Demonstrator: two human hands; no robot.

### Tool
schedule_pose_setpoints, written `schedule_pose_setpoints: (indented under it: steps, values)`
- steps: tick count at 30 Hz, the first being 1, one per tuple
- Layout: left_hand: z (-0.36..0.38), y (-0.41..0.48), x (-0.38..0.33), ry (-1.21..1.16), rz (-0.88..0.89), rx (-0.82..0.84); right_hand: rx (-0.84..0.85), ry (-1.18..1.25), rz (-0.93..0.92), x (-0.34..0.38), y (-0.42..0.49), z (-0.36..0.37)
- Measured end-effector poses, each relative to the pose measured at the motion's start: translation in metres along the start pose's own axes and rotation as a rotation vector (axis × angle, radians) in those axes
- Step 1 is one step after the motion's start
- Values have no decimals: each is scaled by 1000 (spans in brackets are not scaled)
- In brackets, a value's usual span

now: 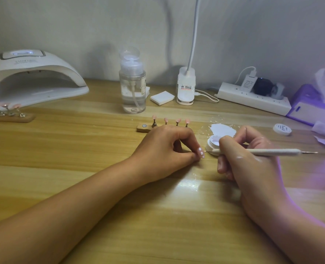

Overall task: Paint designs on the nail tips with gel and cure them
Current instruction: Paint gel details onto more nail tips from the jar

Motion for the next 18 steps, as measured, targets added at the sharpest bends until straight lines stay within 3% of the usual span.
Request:
schedule_pose_setpoints:
  steps: [18]
  values:
    - [1, 0, 3, 15, 1, -21, 50, 43, -16, 3, -1, 1]
Point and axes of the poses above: each hand's wrist, its own y-axis towards the middle knuckle, its own z-axis out of the palm, x = y × z, the point moved 3 cm from there along y, towards the middle knuckle, and after that the axes turned 7 degrees about -y, right-handed, at the moved point
